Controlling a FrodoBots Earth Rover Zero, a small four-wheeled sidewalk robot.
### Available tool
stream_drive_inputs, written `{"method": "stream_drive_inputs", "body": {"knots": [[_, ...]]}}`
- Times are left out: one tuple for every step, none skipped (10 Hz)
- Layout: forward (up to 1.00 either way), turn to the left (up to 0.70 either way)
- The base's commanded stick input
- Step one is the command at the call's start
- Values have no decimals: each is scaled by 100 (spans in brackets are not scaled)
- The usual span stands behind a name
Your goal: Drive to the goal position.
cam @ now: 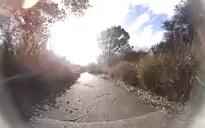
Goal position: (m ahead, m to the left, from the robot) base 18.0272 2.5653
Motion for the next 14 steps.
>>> {"method": "stream_drive_inputs", "body": {"knots": [[50,3],[50,3],[50,3],[50,3],[50,3],[50,3],[50,3],[50,3],[50,3],[50,3],[50,3],[50,3],[50,3],[50,3]]}}
